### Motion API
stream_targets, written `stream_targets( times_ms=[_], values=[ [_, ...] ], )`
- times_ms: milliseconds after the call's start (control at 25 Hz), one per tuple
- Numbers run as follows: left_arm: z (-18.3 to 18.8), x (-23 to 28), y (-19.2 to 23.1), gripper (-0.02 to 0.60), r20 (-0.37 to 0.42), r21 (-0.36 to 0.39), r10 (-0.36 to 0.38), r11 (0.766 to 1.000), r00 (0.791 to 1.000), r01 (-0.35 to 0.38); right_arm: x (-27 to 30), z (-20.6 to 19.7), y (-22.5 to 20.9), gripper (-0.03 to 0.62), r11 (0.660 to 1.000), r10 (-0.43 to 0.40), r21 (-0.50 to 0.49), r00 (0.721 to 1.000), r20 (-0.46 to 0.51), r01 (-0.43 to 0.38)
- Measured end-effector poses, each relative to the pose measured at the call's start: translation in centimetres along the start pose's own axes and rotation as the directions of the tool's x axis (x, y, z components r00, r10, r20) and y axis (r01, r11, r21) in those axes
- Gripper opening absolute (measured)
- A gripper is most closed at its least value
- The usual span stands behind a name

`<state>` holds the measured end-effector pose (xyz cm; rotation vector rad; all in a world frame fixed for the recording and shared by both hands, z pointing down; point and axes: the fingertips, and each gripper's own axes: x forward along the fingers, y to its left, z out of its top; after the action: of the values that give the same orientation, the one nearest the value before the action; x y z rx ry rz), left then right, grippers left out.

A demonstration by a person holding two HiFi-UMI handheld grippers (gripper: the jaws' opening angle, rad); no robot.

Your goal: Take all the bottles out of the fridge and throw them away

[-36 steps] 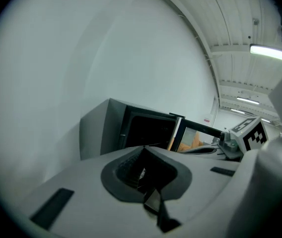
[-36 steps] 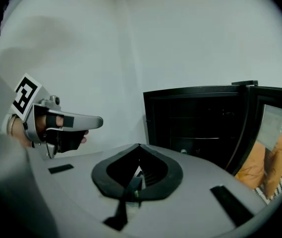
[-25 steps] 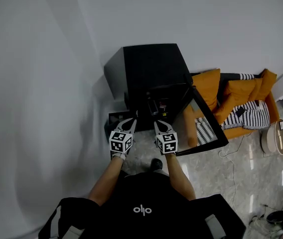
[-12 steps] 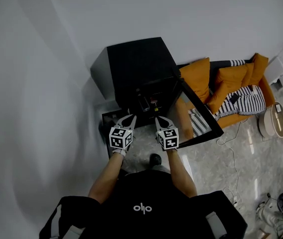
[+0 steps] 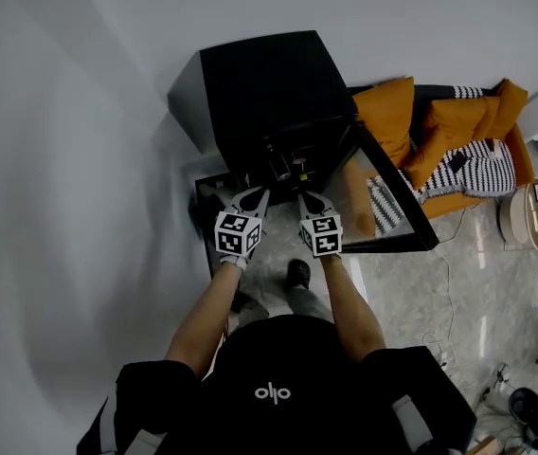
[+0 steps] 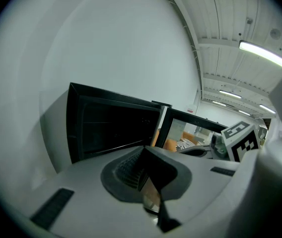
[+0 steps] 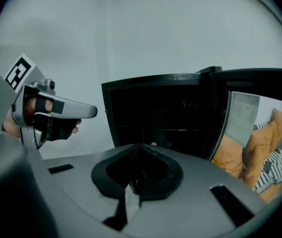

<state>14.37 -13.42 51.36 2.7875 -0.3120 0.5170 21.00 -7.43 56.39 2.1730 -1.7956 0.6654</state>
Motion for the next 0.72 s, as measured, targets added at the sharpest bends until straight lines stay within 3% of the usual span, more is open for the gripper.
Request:
stream_targets(
  times_ms=[200, 440, 640, 720],
  values=[
    [-2.0, 2.8, 1.8, 0.000, -0.037, 0.008, 0.010, 1.000, 0.999, -0.010, 6.1, -2.0, -1.5, 0.011, 1.000, -0.006, -0.017, 0.999, -0.047, 0.005],
    [-5.0, 5.8, 4.4, 0.000, -0.054, -0.034, 0.029, 0.999, 0.998, -0.031, 13.0, -5.6, -3.2, 0.023, 1.000, 0.003, 0.024, 0.994, -0.107, -0.001],
    [-7.5, 7.9, 6.4, 0.000, -0.070, -0.072, 0.054, 0.996, 0.996, -0.059, 17.9, -8.8, -4.7, 0.177, 1.000, 0.004, 0.028, 0.988, -0.152, 0.001],
    [-8.3, 8.8, 7.1, 0.000, -0.070, -0.086, 0.067, 0.994, 0.995, -0.073, 19.6, -9.8, -5.2, 0.211, 1.000, 0.009, 0.016, 0.985, -0.170, -0.006]
  ],
)
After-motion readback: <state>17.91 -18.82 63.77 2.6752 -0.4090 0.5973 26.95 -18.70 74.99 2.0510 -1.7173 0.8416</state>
